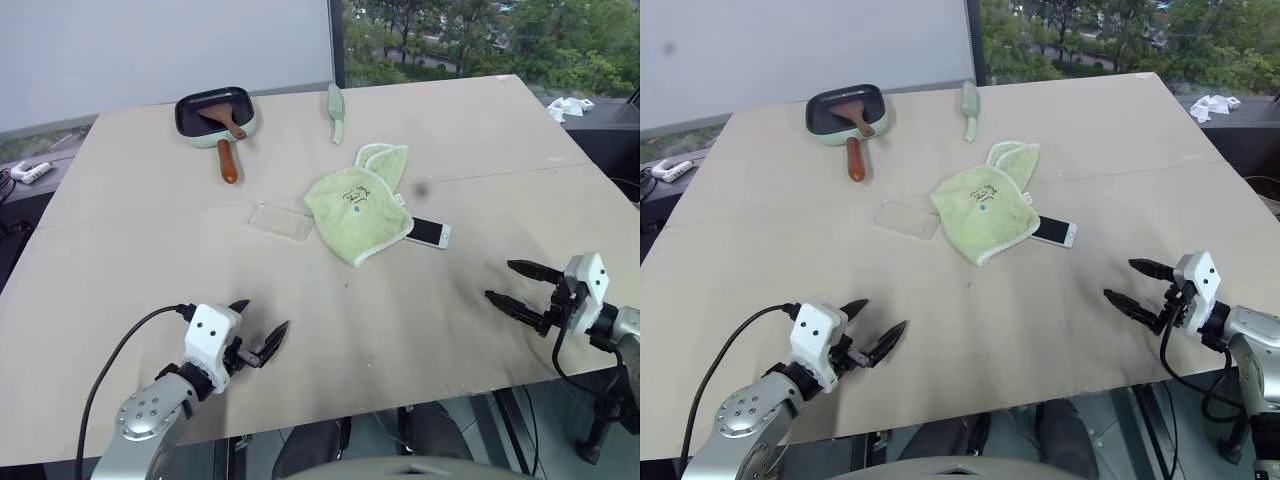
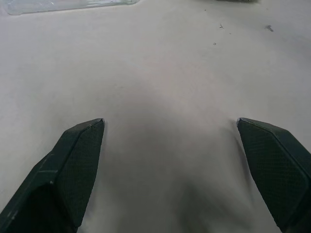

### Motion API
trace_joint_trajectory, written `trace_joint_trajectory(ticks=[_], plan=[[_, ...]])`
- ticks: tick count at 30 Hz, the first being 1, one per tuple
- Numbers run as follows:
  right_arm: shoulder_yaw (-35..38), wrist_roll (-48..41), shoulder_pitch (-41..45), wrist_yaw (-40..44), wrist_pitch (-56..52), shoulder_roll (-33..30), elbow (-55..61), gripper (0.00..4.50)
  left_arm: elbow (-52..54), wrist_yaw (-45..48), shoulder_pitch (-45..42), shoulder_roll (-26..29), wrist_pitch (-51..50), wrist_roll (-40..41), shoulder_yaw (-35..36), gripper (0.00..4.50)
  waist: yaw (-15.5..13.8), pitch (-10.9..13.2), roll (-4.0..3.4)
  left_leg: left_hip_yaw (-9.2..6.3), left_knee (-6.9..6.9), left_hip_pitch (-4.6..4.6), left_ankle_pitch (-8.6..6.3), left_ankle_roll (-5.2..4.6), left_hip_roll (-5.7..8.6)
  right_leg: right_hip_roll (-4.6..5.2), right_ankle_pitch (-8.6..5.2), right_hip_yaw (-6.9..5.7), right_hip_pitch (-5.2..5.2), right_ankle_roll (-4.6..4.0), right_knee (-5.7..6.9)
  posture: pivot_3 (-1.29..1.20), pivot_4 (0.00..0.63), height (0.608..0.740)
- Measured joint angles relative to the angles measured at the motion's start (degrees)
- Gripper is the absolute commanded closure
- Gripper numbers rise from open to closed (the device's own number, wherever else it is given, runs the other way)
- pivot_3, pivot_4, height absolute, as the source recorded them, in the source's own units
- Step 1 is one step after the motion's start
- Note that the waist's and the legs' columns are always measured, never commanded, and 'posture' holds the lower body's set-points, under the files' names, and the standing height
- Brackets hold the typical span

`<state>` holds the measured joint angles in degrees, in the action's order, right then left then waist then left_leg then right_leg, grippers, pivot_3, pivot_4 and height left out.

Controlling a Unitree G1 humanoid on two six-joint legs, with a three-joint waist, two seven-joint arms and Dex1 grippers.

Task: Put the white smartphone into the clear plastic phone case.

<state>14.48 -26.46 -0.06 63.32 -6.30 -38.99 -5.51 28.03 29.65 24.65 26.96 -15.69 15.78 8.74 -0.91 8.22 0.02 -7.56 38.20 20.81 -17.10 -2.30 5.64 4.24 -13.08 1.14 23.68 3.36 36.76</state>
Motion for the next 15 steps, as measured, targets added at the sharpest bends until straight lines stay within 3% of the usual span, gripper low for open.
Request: trace_joint_trajectory(ticks=[15], plan=[[-0.2, 0.1, 0.0, -0.4, 0.0, 0.0, 0.1, 0.0, 0.0, 0.7, -0.8, -0.2, 2.4, -0.1, 0.0, 0.02, 0.0, 0.0, 0.0, 0.0, 0.0, 0.0, 0.0, 0.0, 0.0, 0.0, 0.0, 0.0, 0.0, 0.0, 0.0, 0.0, 0.15, 0.74]])
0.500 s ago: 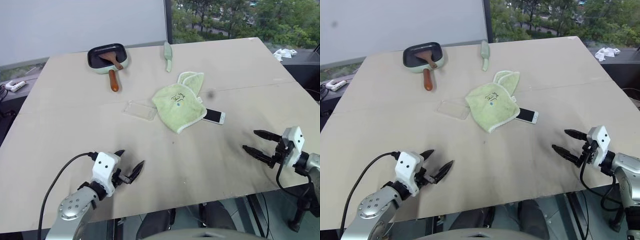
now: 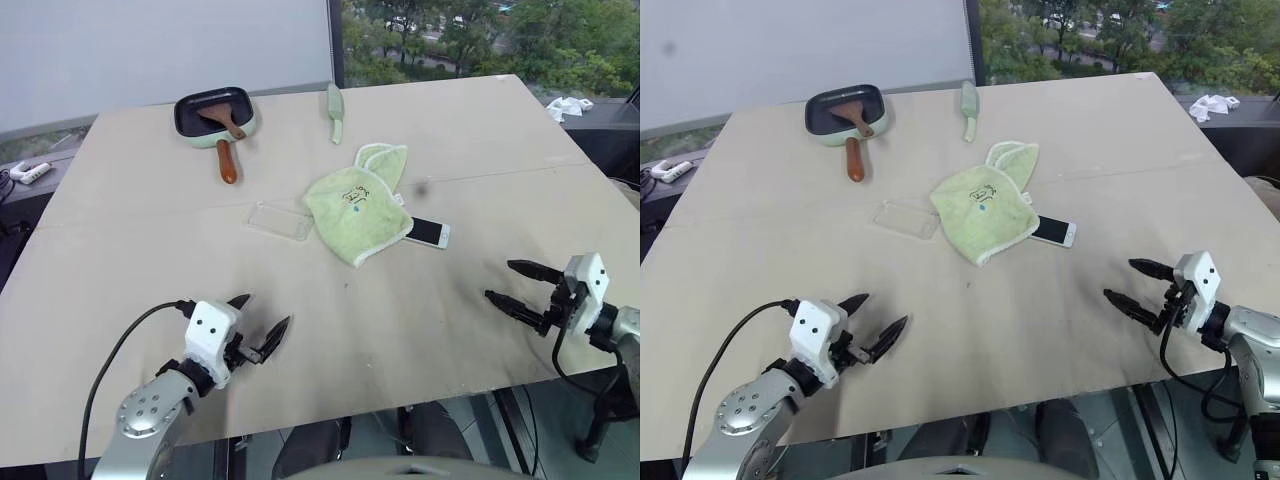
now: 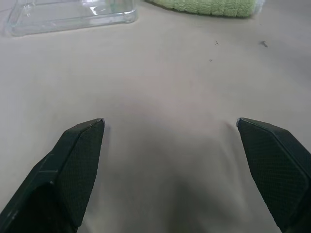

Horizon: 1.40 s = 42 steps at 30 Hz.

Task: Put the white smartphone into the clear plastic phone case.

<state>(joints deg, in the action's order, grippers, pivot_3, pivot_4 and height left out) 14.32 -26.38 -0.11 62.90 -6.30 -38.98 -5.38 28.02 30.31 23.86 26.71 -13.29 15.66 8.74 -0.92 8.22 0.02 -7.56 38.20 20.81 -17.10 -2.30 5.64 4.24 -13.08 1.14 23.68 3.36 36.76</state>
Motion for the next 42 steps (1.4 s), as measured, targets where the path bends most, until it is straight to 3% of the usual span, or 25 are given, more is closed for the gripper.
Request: trace_joint_trajectory(ticks=[9, 16, 20, 24, 31, 34, 39, 42], plan=[[-3.6, 0.1, 3.4, -2.7, -5.2, 0.7, 4.3, 0.0, -0.1, 1.4, -0.4, 0.0, 1.1, 0.7, 0.8, 0.02, 0.2, 0.0, -0.01, 0.02, 0.0, 0.0, 0.0, 0.0, -0.01, -0.01, 0.0, 0.03, 0.01, 0.0, 0.0, 0.0, 0.15, 0.74], [-17.9, 8.7, 20.7, -14.5, -9.3, 13.2, 8.3, 0.0, -0.1, 7.8, -0.8, 2.9, 3.0, 5.6, 4.4, 0.02, 0.4, 0.1, 0.03, 0.01, -0.01, 0.01, 0.01, 0.03, -0.08, -0.1, 0.0, -0.03, 0.06, -0.03, 0.01, 0.0, 0.15, 0.74], [-25.1, 15.4, 28.2, -20.1, -9.4, 20.2, 2.4, 0.0, -0.1, 8.2, -0.8, 4.5, 1.5, 7.2, 7.9, 0.02, 0.1, 0.1, 0.05, -0.02, -0.02, 0.11, 0.01, 0.03, -0.01, -0.08, 0.01, -0.05, 0.21, -0.03, -0.03, 0.0, 0.15, 0.74], [-27.4, 19.6, 35.4, -25.9, -11.0, 26.8, -6.5, 0.0, 0.8, 7.7, 0.9, 4.6, 0.1, 8.9, 11.5, 0.02, 0.7, 0.1, 0.06, 0.05, -0.06, 0.11, 0.01, 0.04, -0.02, -0.11, 0.01, -0.02, 0.23, -0.04, 0.01, 0.0, 0.15, 0.74], [-30.2, 25.9, 42.4, -30.9, -23.2, 29.5, -15.7, 0.0, 5.3, 8.3, 8.0, 3.3, -0.2, 11.7, 14.8, 0.02, 1.5, 0.1, 0.05, 0.03, -0.15, 0.09, 0.01, 0.04, -0.01, -0.1, 0.0, 0.02, 0.32, -0.05, 0.02, 0.0, 0.15, 0.74], [-30.0, 24.9, 45.1, -29.1, -29.0, 29.0, -15.6, 0.77, 5.9, 8.6, 8.3, 3.3, -0.2, 13.1, 15.7, 0.0, 1.7, 0.1, 0.05, 0.01, -0.15, 0.06, 0.02, 0.05, -0.03, -0.11, 0.02, 0.0, 0.3, -0.08, 0.04, 0.0, 0.15, 0.74], [-30.2, 24.8, 46.2, -26.3, -32.0, 26.7, -14.7, 3.33, 6.4, 9.7, 9.3, 3.3, -0.2, 14.6, 16.3, 0.0, 1.7, 0.1, 0.05, 0.04, -0.22, 0.07, 0.01, 0.04, -0.01, -0.1, 0.02, -0.01, 0.34, -0.08, -0.01, 0.0, 0.15, 0.74], [-30.3, 25.1, 46.2, -26.3, -31.9, 26.8, -14.5, 4.41, 6.4, 10.0, 8.5, 3.4, -0.2, 15.0, 16.3, 0.0, 1.8, 0.1, 0.05, 0.05, -0.26, 0.07, 0.02, 0.05, -0.03, -0.11, 0.02, 0.02, 0.35, -0.08, 0.0, 0.0, 0.15, 0.74]])
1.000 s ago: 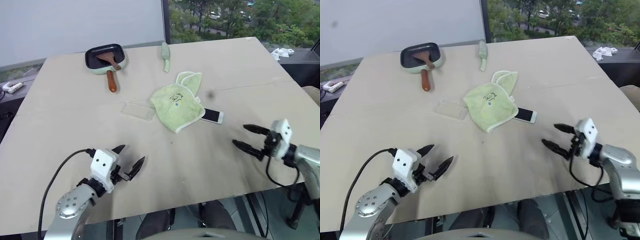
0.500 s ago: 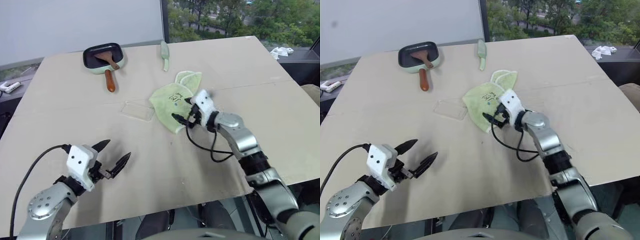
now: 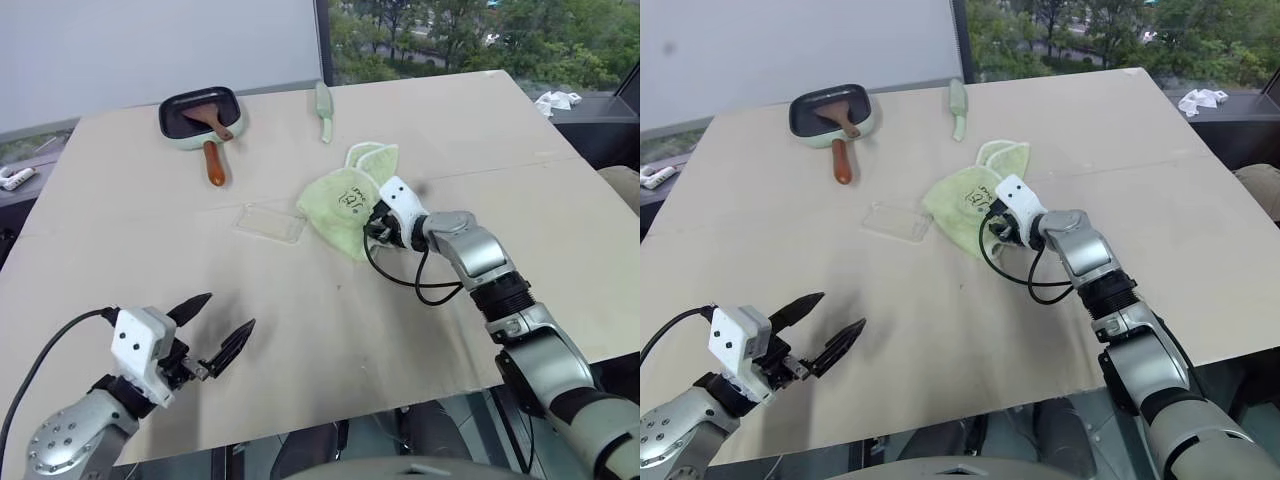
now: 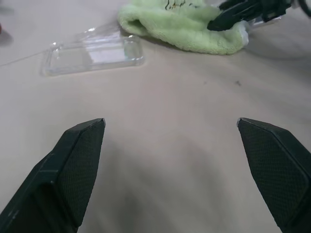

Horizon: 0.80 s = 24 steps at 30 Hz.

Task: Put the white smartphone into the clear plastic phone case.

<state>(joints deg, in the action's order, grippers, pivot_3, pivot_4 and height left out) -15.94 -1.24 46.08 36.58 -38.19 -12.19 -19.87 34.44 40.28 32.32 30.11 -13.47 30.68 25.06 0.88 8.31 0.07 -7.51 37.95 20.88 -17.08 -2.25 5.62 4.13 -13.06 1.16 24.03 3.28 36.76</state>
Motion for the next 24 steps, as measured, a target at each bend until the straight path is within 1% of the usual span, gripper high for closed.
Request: trace_joint_trajectory(ticks=[4, 7, 9, 10, 11, 13, 14, 16, 17, 18, 19, 21, 23, 24], plan=[[2.0, -1.1, -0.1, -0.8, 1.2, 0.2, 0.7, 4.41, 0.0, 0.0, -1.8, 0.3, -0.4, 0.5, -0.2, 0.0, 0.0, 0.0, -0.01, 0.01, 0.0, 0.02, 0.0, 0.0, 0.0, 0.0, 0.0, -0.01, 0.01, 0.0, 0.0, 0.0, 0.15, 0.74], [8.7, -4.5, 0.8, -2.4, 4.5, 0.0, 2.1, 4.41, 0.0, 0.0, -4.1, 0.8, -1.6, 1.2, -1.0, 0.0, -0.1, 0.0, -0.03, 0.0, 0.0, 0.04, 0.0, 0.0, 0.01, 0.0, 0.0, -0.04, 0.02, 0.01, -0.01, 0.0, 0.15, 0.74], [12.6, -5.2, 2.3, -4.9, 6.0, -1.8, 1.9, 4.41, 0.0, -0.1, -5.5, 1.1, -2.5, 1.4, -1.8, 0.0, -0.3, 0.0, -0.03, -0.01, -0.01, 0.06, 0.0, 0.0, 0.03, 0.0, 0.0, -0.08, 0.02, 0.01, -0.01, 0.0, 0.15, 0.74], [14.4, -5.0, 3.1, -6.7, 7.0, -4.1, 1.0, 4.41, 0.1, -0.3, -7.1, 1.4, -3.3, 1.4, -3.0, 0.0, -0.4, 0.0, -0.04, -0.03, -0.01, 0.05, 0.0, 0.0, 0.05, 0.01, 0.0, -0.1, 0.02, 0.01, -0.03, 0.0, 0.15, 0.74], [15.2, -4.6, 3.4, -7.4, 7.2, -5.1, 0.6, 4.41, 0.2, -0.4, -7.4, 1.5, -3.6, 1.6, -3.4, 0.0, -0.5, 0.0, -0.03, -0.04, -0.01, 0.06, 0.0, -0.01, 0.06, 0.02, 0.0, -0.11, 0.03, 0.01, -0.03, 0.0, 0.15, 0.74], [17.9, -2.6, 3.9, -10.8, 8.7, -11.5, -3.4, 4.41, 1.0, -1.1, -11.5, 1.7, -5.4, 1.8, -6.7, 0.0, -0.8, 0.0, -0.02, -0.03, 0.0, 0.11, 0.01, -0.01, 0.08, 0.04, 0.01, -0.1, 0.02, 0.01, -0.04, 0.0, 0.15, 0.74], [18.4, -2.0, 3.9, -11.6, 9.0, -12.9, -4.7, 4.41, 1.1, -1.4, -12.9, 1.6, -5.8, 1.9, -7.7, 0.0, -0.8, 0.0, -0.03, -0.01, 0.0, 0.1, 0.01, -0.01, 0.08, 0.06, 0.01, -0.07, 0.02, 0.01, -0.03, 0.0, 0.15, 0.74], [19.2, 0.7, 3.7, -14.5, 11.9, -18.7, -10.3, 4.41, 1.5, -2.7, -18.1, 1.0, -7.6, 2.1, -12.0, 0.0, -0.8, 0.1, -0.07, 0.04, 0.01, 0.16, 0.01, -0.01, 0.07, 0.06, 0.01, -0.04, 0.08, 0.01, -0.02, 0.0, 0.15, 0.74], [19.4, 1.4, 3.7, -15.4, 12.5, -20.3, -11.8, 4.07, 1.7, -3.1, -19.1, 0.7, -8.0, 2.2, -12.9, 0.0, -0.6, 0.1, -0.07, 0.11, -0.01, 0.17, 0.01, -0.01, 0.06, 0.07, 0.01, 0.05, 0.13, 0.01, -0.01, 0.0, 0.15, 0.74], [19.9, 2.3, 3.6, -16.9, 13.4, -22.5, -14.2, 3.63, 1.7, -3.6, -21.0, 0.5, -9.0, 2.2, -14.5, 0.0, -0.4, 0.1, -0.07, 0.18, -0.06, 0.17, 0.01, -0.01, 0.05, 0.06, 0.01, 0.13, 0.16, 0.01, -0.01, 0.0, 0.15, 0.74], [20.7, 2.8, 3.6, -17.7, 13.5, -23.5, -15.3, 3.4, 1.8, -4.0, -22.1, 0.2, -9.3, 2.3, -15.0, 0.0, -0.1, 0.1, -0.07, 0.26, -0.11, 0.19, 0.02, -0.01, 0.02, 0.04, 0.01, 0.19, 0.22, 0.01, -0.01, 0.0, 0.15, 0.74], [21.6, 3.1, 2.8, -17.9, 13.1, -26.8, -16.9, 2.27, 1.9, -4.5, -24.9, -0.3, -10.1, 2.7, -16.5, 0.0, 0.3, 0.1, -0.07, 0.56, -0.22, 0.16, 0.02, -0.01, -0.08, -0.05, 0.01, 0.37, 0.34, 0.02, 0.01, 0.0, 0.15, 0.74], [21.8, 3.0, 2.2, -17.2, 11.6, -27.7, -16.7, 1.22, 1.9, -4.5, -25.8, -0.3, -10.7, 2.8, -16.9, 0.0, 1.4, 0.1, -0.07, 0.77, -0.34, 0.06, 0.02, -0.02, -0.17, -0.1, 0.02, 0.58, 0.35, 0.02, 0.02, 0.0, 0.15, 0.74], [21.8, 2.9, 1.9, -16.8, 10.9, -28.0, -16.5, 0.76, 1.9, -4.5, -26.0, -0.3, -11.0, 2.9, -17.1, 0.0, 1.5, 0.1, -0.07, 0.81, -0.34, 0.04, 0.02, -0.02, -0.18, -0.12, 0.02, 0.65, 0.35, 0.02, 0.02, 0.0, 0.15, 0.74]])
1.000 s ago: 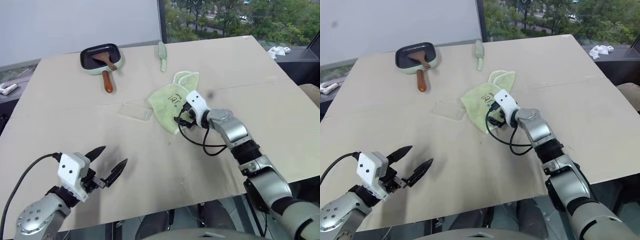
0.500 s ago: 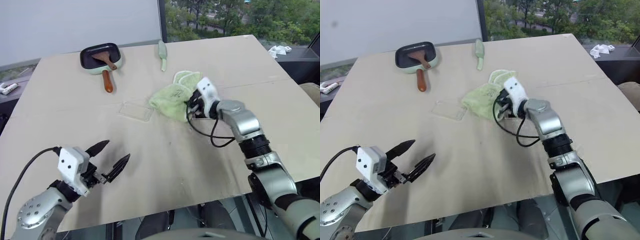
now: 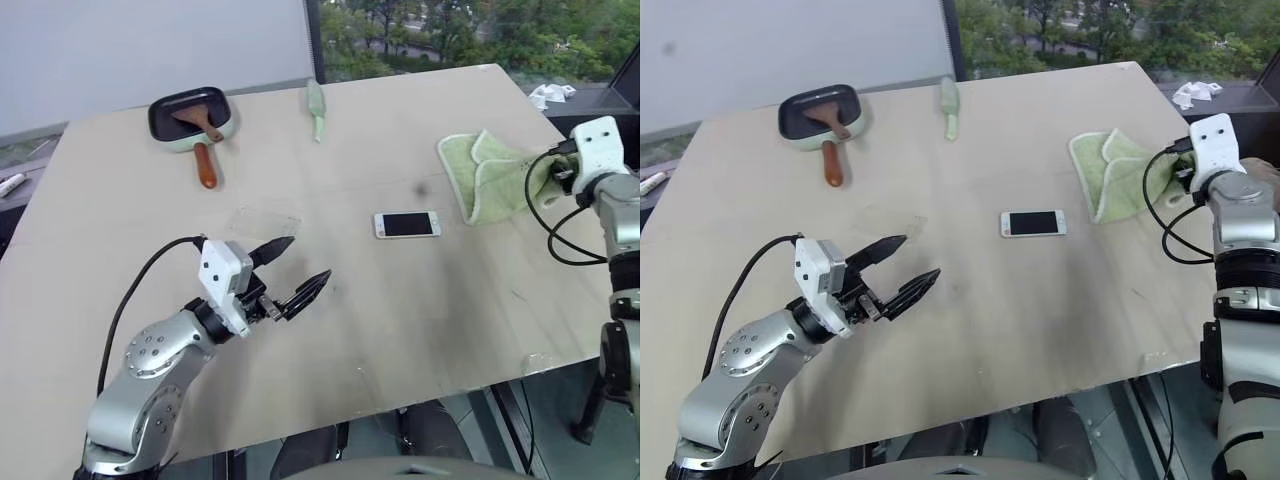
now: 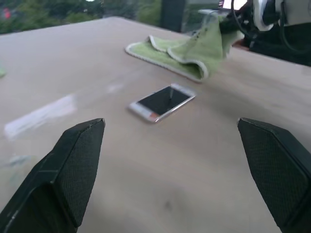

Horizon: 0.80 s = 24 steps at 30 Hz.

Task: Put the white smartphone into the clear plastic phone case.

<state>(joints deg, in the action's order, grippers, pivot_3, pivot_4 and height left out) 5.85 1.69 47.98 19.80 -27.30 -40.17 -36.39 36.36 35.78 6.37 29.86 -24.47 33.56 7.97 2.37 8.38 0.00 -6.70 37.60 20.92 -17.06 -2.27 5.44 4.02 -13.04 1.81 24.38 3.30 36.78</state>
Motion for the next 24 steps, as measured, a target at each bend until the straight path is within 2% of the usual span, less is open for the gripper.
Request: trace_joint_trajectory(ticks=[1, 2, 7, 9, 12, 13, 15, 20, 24], plan=[[0.0, -0.2, -0.6, 0.7, -1.0, -0.3, 0.5, 0.21, 0.0, 0.1, -0.2, 0.0, -0.2, 0.1, -0.2, 0.0, 0.0, 0.0, 0.0, 0.03, 0.0, -0.02, 0.0, 0.0, -0.01, 0.0, 0.0, 0.1, 0.0, 0.0, 0.02, 0.0, 0.15, 0.74], [0.0, -0.4, -1.3, 1.8, -2.0, -0.6, 1.3, 0.02, 0.0, 0.2, -0.2, 0.1, -0.3, 0.1, -0.3, 0.0, 0.0, 0.0, 0.0, 0.03, 0.0, -0.02, 0.0, -0.01, -0.01, -0.01, 0.0, 0.14, 0.0, 0.0, 0.02, 0.0, 0.15, 0.74], [-0.5, -2.6, -2.2, 8.4, -5.7, -2.0, 5.1, 0.02, -0.1, 0.2, -0.2, 0.2, -0.5, 0.1, -0.3, 0.0, -0.5, 0.0, 0.0, 0.02, 0.03, -0.01, 0.0, -0.01, 0.0, 0.0, 0.01, 0.14, -0.01, 0.01, 0.02, 0.0, 0.15, 0.74], [-2.1, -3.8, -4.2, 15.6, -6.5, -5.7, 8.4, 0.02, -0.1, 0.2, 0.3, 0.3, -0.5, 0.1, -0.1, 0.0, -1.0, 0.0, 0.0, -0.04, 0.03, 0.03, 0.0, -0.02, -0.01, 0.01, 0.01, 0.07, 0.0, 0.01, -0.03, 0.0, 0.15, 0.74], [-6.3, -4.5, -10.6, 29.3, -6.1, -15.1, 14.3, 0.02, -0.1, 0.0, 1.0, 0.4, -0.5, 0.0, 0.5, 0.0, -2.2, 0.0, 0.01, -0.23, 0.04, 0.26, -0.01, -0.02, 0.0, 0.05, 0.01, -0.15, 0.09, 0.0, -0.15, 0.0, 0.15, 0.74], [-6.5, -4.5, -11.0, 29.9, -6.1, -15.6, 14.5, 0.02, -0.1, 0.0, 1.1, 0.4, -0.5, 0.0, 0.6, 0.0, -2.4, 0.0, 0.01, -0.23, 0.08, 0.31, -0.01, -0.02, 0.0, 0.05, 0.01, -0.15, 0.12, 0.0, -0.15, 0.0, 0.15, 0.74], [-8.3, -3.6, -13.4, 35.9, -3.5, -20.9, 12.8, 0.02, -0.1, 0.0, 1.6, 0.4, -0.4, -0.2, 0.7, 0.0, -2.5, 0.0, -0.04, -0.14, 0.17, 0.31, -0.01, -0.02, 0.02, 0.06, 0.01, -0.11, 0.13, 0.01, -0.1, 0.0, 0.15, 0.74], [-5.1, -3.2, -8.7, 33.9, 3.6, -22.4, 6.3, 0.02, -0.1, -0.6, 1.9, 0.2, -0.2, -0.6, 0.9, 0.0, -1.7, 0.1, -0.05, 0.05, 0.2, 0.15, 0.0, 0.0, -0.02, 0.02, 0.02, -0.11, 0.11, -0.01, 0.03, 0.0, 0.15, 0.74], [2.1, -9.9, -6.8, 35.4, 8.6, -18.6, 9.1, 0.02, -3.2, -2.6, 0.0, 0.1, 0.0, -3.1, 1.0, 0.0, -1.5, 0.1, 0.02, 0.07, 0.19, 0.04, -0.01, 0.0, -0.13, -0.07, 0.03, 0.01, -0.01, -0.03, 0.03, 0.0, 0.15, 0.74]])
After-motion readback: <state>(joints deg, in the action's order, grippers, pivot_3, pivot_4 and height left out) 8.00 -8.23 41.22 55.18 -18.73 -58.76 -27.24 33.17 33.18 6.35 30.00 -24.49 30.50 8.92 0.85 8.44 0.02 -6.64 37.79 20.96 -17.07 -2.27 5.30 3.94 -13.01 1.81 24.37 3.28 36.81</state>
